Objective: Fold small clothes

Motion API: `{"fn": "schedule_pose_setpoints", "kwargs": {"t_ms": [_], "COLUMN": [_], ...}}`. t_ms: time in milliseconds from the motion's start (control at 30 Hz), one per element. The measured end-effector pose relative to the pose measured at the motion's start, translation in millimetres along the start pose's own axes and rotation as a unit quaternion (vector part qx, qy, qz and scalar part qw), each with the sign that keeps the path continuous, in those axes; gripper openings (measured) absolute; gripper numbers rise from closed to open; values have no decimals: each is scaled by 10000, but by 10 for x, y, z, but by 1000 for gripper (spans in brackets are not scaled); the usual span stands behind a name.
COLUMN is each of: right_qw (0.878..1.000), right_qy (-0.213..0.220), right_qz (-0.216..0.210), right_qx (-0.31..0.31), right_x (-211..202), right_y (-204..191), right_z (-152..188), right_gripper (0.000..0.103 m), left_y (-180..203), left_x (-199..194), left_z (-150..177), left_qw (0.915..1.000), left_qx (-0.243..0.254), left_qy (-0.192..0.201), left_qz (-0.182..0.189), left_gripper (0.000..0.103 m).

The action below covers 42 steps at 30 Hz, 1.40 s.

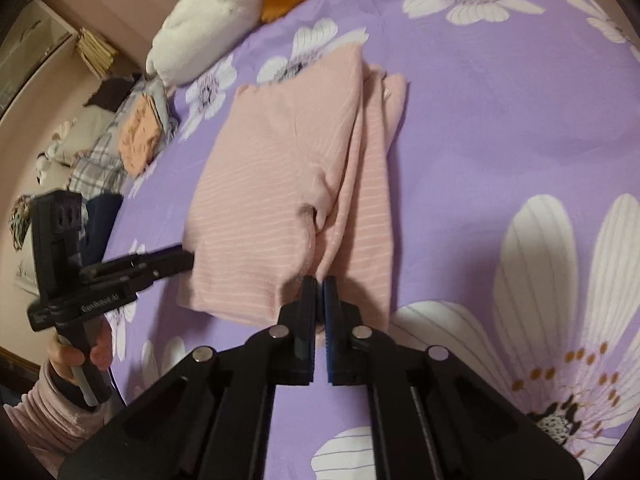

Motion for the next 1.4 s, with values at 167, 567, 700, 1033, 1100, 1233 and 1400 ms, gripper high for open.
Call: {"fn": "schedule_pose_setpoints", "kwargs": {"t_ms": [167, 567, 700, 1033, 1100, 1233, 1400], "right_qw": [9996, 9969, 9967, 9978, 9988, 9991, 9971], "right_qy": [87, 311, -10, -98, 40, 432, 660], "right_qz": [245, 57, 235, 457, 335, -29, -212], "right_qx": [73, -718, -780, -468, -347, 15, 317], "right_x": [-103, -118, 120, 54, -17, -187, -236], "right_y": [118, -336, -267, -30, -50, -4, 63], "right_z": [11, -161, -81, 35, 29, -42, -118], "right_gripper": [3, 8, 8, 15, 31, 41, 54], "left_y": [63, 111, 139, 128, 78, -58, -160], "left_x": [-1, 5, 22, -2, -32, -52, -25], "left_z": [25, 56, 72, 117, 119, 73, -24], "left_qw": [9999, 9987, 9977, 9979, 9986, 9994, 9992], "left_qx": [128, 361, 489, 471, 358, 54, -191], "left_qy": [49, 217, 264, 305, 300, 289, 304], "left_qz": [-52, -295, -392, -326, -248, -198, -154], "left_gripper": [30, 30, 30, 30, 30, 44, 44]}}
Point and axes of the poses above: each gripper's, at about its wrist camera, not at the fingertips, and x roughly the way its jaws point, y to its right, z to its underside, the point moved 6 cm from there along x, roughly the way its jaws point, and after that the axes turned 15 degrees about -z, right-handed, at the moved point
